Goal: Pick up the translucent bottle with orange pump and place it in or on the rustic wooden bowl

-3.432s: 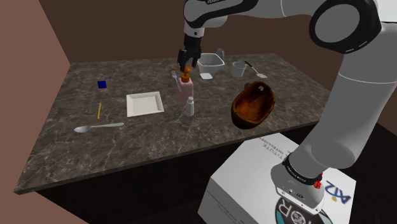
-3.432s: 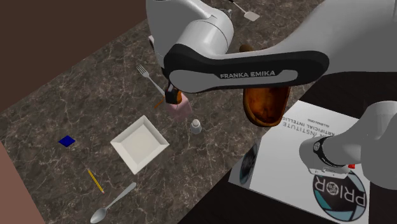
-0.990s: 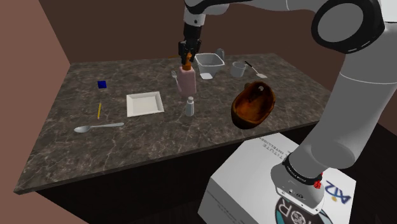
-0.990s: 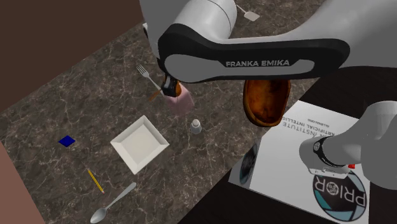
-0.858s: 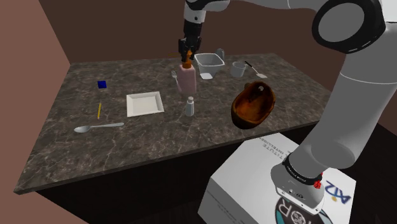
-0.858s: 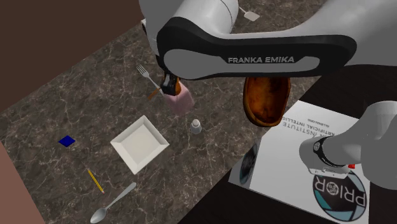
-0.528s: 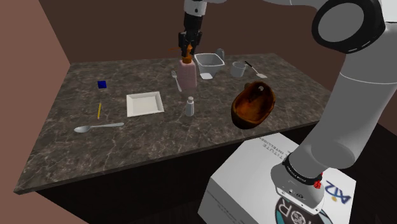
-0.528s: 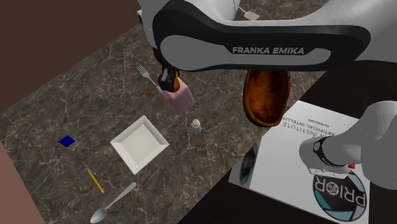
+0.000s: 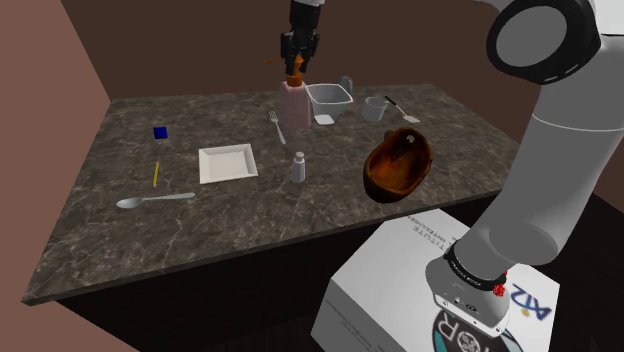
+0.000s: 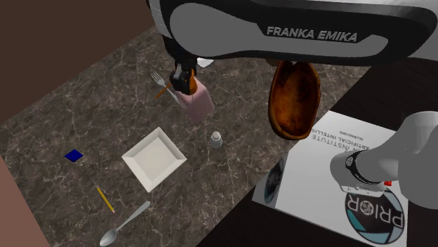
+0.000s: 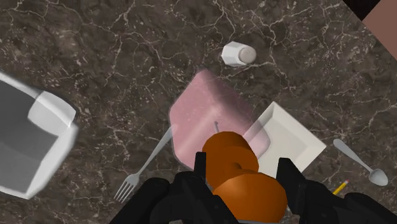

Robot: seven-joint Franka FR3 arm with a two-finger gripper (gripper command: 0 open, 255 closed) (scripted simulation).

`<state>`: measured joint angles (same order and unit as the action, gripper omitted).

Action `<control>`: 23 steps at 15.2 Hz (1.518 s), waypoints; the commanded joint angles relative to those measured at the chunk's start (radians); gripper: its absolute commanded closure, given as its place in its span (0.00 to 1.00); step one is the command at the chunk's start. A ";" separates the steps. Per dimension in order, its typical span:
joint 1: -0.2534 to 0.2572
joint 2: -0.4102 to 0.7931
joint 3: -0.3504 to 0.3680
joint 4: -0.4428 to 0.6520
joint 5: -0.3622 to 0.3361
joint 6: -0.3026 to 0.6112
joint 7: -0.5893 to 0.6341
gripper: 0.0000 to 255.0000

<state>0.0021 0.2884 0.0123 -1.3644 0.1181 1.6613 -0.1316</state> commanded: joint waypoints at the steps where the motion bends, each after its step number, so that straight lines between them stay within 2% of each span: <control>1: -0.001 0.004 0.000 0.034 0.000 -0.030 0.003 1.00; 12: -0.003 0.069 0.001 0.280 -0.001 -0.211 0.022 1.00; 17: -0.042 -0.145 -0.021 0.013 0.005 -0.164 -0.044 1.00; 23: -0.084 -0.347 -0.060 -0.197 0.001 -0.166 -0.125 1.00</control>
<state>-0.0738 -0.0190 -0.0401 -1.5133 0.1200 1.4889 -0.2390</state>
